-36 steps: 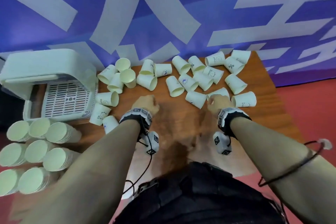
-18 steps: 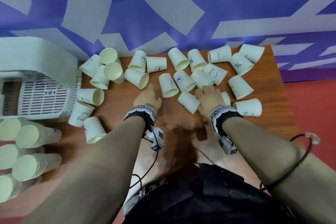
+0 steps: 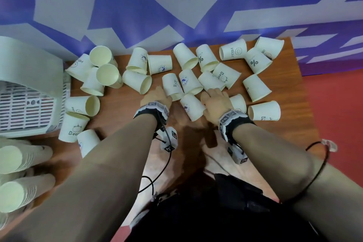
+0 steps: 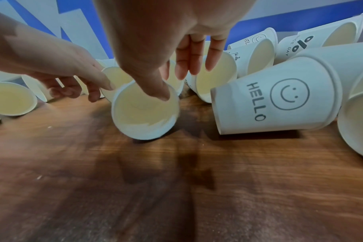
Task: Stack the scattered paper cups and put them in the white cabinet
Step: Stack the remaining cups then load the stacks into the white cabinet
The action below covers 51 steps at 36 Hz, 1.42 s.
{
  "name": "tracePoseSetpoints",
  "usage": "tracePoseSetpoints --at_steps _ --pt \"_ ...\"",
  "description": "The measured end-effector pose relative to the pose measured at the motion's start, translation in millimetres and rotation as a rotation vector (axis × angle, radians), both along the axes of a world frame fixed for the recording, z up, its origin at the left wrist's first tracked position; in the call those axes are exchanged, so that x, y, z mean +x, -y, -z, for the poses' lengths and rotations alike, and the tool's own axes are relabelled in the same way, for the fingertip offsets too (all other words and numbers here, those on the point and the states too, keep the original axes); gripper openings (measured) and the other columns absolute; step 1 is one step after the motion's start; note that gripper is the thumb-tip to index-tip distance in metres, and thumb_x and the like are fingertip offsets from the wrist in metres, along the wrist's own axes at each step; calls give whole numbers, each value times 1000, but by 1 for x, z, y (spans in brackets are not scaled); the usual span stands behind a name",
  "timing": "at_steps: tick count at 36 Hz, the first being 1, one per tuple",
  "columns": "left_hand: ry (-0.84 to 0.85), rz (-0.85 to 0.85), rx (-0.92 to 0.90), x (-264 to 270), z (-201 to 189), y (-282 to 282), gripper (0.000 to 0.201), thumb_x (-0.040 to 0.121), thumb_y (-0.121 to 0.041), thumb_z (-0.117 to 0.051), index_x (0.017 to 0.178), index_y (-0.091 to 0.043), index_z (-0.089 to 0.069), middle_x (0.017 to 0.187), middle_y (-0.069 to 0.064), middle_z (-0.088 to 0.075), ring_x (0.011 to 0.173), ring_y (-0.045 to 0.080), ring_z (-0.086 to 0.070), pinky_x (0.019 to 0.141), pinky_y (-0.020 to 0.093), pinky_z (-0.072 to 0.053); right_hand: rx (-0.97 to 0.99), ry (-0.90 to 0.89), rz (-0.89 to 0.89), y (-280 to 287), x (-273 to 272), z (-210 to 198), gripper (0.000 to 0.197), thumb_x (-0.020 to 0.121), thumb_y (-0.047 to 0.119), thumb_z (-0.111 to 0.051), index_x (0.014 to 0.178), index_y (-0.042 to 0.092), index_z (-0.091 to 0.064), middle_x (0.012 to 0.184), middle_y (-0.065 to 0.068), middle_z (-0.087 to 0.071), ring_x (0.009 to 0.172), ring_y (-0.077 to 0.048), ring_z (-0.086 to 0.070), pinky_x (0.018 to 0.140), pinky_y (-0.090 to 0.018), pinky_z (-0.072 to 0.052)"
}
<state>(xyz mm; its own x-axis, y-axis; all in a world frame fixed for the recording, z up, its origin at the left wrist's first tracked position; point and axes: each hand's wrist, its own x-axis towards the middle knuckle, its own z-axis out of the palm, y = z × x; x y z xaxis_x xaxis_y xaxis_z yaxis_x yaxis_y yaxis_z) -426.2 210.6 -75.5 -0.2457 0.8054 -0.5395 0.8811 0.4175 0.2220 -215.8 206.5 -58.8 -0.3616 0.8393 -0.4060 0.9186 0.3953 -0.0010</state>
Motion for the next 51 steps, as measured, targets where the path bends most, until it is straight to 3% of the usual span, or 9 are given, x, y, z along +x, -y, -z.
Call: tracePoseSetpoints --at_steps 7,15,23,28,33,40,43,48,51 --pt "-27 29 -25 -6 -7 2 17 92 -24 -49 95 -10 -58 98 11 -64 77 27 -55 67 33 -45 27 -36 14 0 1 -2 33 83 25 -60 114 14 -55 118 -6 -53 114 -28 -45 92 -39 -34" --pt "-60 -12 5 -15 -29 15 16 88 -24 -52 81 -11 -57 79 7 -59 72 28 -58 62 31 -44 65 -99 18 4 -2 -21 25 91 27 -54 111 13 -58 110 -7 -59 106 -27 -50 84 -36 -39" --pt "-93 -65 82 -30 -60 43 21 85 -31 -53 81 -11 -59 80 7 -60 72 28 -59 61 31 -45 24 -248 105 21 -19 -49 24 97 28 -48 110 11 -56 100 -12 -66 93 -32 -62 66 -30 -42" --pt "-60 -122 109 -50 -75 72 24 83 -31 -49 66 -14 -55 69 5 -58 56 21 -51 52 27 -37 35 -350 166 32 -40 -63 18 94 28 -52 105 15 -59 96 -10 -65 92 -31 -62 71 -33 -49" --pt "-59 -155 150 -79 -93 109 30 88 -25 -49 61 -12 -45 68 11 -55 54 21 -41 50 26 -29 1 -398 183 43 -71 -76 17 92 33 -55 99 18 -58 91 -10 -65 88 -32 -61 73 -35 -51" --pt "-104 -201 176 -122 -115 167 24 91 -28 -47 73 -11 -48 73 7 -54 71 27 -51 60 30 -37 -41 -410 60 64 -127 -93 15 92 29 -51 97 18 -60 91 -8 -65 86 -30 -59 70 -34 -48" --pt "-99 -257 197 -145 -120 190 28 89 -28 -46 65 -14 -44 65 4 -51 65 25 -52 54 29 -34 -19 -425 6 78 -155 -99 22 95 25 -44 98 13 -62 91 -12 -66 79 -28 -54 65 -32 -43" --pt "-216 -320 234 -184 -135 225 31 91 -23 -46 65 -7 -42 66 9 -52 53 19 -42 46 28 -24 -21 -484 -53 102 -207 -108 24 96 26 -43 98 12 -62 90 -14 -68 81 -33 -62 68 -35 -51" --pt "-237 -361 193 -209 -141 243 24 93 -19 -47 80 -5 -62 82 12 -63 71 27 -57 57 30 -33 2 -496 -102 119 -240 -115 29 97 27 -41 97 9 -64 89 -16 -68 81 -35 -63 68 -37 -53"
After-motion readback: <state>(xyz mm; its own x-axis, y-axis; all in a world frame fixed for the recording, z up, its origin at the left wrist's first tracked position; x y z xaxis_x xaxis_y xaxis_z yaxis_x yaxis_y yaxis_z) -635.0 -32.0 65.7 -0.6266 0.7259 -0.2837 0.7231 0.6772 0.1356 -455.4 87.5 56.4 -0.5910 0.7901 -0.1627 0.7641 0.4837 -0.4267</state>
